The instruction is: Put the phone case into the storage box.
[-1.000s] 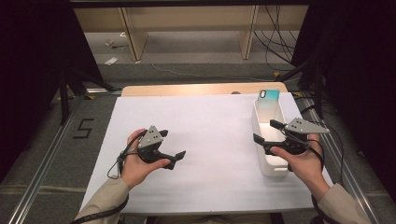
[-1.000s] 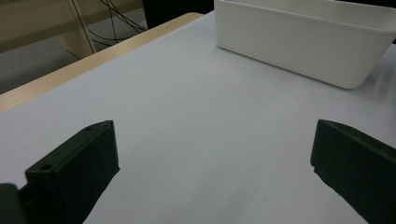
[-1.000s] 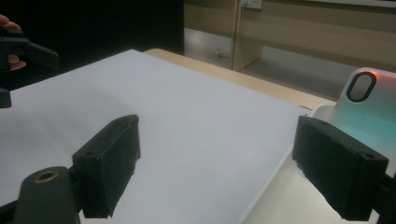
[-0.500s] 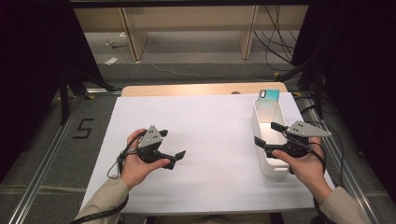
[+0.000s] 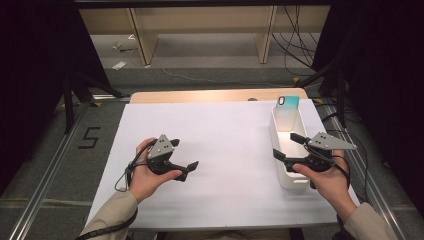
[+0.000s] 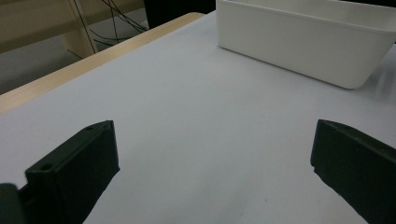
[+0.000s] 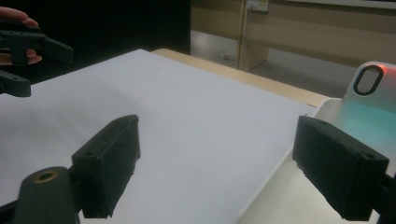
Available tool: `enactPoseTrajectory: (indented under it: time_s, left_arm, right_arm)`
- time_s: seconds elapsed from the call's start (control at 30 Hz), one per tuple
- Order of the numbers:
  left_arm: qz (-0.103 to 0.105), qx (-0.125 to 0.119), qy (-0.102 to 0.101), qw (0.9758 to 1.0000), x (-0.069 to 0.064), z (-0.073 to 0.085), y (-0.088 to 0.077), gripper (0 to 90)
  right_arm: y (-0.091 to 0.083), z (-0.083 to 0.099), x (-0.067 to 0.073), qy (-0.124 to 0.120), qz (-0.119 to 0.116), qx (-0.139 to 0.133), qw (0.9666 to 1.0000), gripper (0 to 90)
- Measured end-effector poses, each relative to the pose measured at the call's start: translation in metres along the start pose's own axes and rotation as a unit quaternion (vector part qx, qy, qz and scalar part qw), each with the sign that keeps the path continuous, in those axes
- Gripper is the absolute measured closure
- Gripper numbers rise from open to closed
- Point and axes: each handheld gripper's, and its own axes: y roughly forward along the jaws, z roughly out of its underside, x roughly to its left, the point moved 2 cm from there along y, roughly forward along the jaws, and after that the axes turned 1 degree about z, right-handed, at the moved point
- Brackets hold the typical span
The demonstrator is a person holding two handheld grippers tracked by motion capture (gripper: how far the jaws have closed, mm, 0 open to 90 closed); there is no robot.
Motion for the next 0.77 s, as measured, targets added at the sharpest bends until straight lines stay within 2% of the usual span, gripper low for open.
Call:
enactPoseTrajectory:
  time_s: [0.77]
  left_arm:
    - [0.001,0.001,0.0,1.0,0.0,0.0,0.0005,0.6]
  right_arm:
    - [-0.0013,0.0017,0.0006,0.001,-0.004,-0.01,0.9999,15.4]
